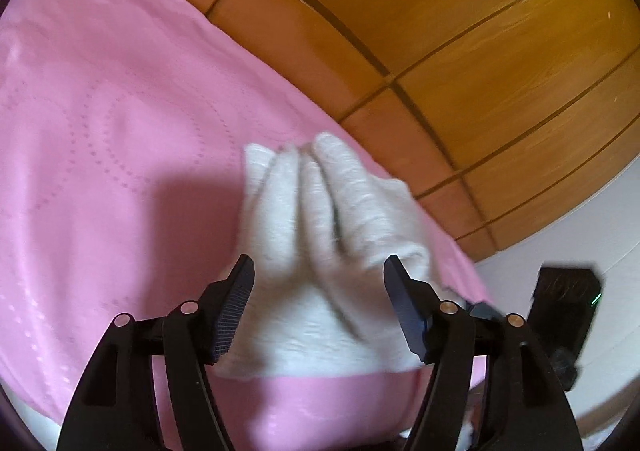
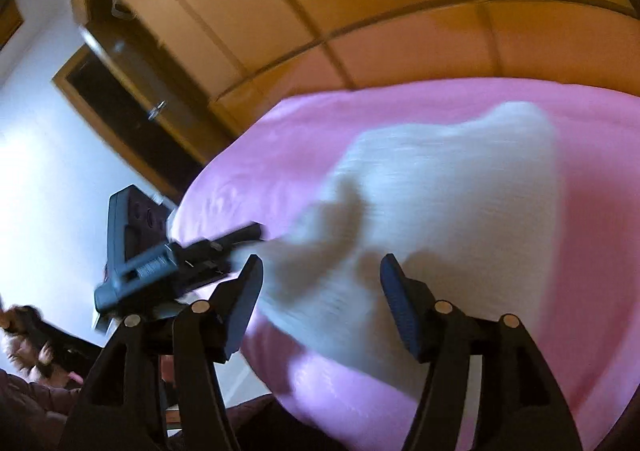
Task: Fold small clothes
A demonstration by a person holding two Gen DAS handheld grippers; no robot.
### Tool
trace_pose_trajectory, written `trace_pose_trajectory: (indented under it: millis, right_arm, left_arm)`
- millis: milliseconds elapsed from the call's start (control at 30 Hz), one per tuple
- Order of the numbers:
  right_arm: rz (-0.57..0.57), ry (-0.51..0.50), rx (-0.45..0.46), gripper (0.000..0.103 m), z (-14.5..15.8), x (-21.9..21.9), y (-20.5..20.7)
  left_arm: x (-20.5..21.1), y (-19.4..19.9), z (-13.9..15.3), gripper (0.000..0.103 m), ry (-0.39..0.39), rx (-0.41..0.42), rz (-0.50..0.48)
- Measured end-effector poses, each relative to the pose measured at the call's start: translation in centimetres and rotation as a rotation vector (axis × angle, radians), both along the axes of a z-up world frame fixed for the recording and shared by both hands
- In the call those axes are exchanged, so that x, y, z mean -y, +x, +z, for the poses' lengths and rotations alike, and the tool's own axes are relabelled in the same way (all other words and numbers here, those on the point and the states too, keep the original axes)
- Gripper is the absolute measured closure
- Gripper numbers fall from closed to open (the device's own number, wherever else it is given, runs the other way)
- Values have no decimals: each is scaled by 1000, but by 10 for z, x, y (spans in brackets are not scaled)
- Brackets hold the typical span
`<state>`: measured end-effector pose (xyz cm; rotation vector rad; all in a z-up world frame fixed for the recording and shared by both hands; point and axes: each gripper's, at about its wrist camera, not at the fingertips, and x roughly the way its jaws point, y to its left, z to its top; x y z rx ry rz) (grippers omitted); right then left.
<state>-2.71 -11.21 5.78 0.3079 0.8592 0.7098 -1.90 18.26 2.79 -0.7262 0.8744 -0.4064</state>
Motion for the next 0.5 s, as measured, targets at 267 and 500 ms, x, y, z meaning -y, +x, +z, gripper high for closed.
trace_pose_trajectory:
  millis: [267, 500]
  right_arm:
    - [-236, -104, -29, 40, -29, 82, -16]
    - [-139, -141, 17, 40, -35, 37, -13]
  left_arm:
    - [36, 19, 21, 31, -26, -8, -105]
    - [67, 43, 10, 92, 221, -64, -93]
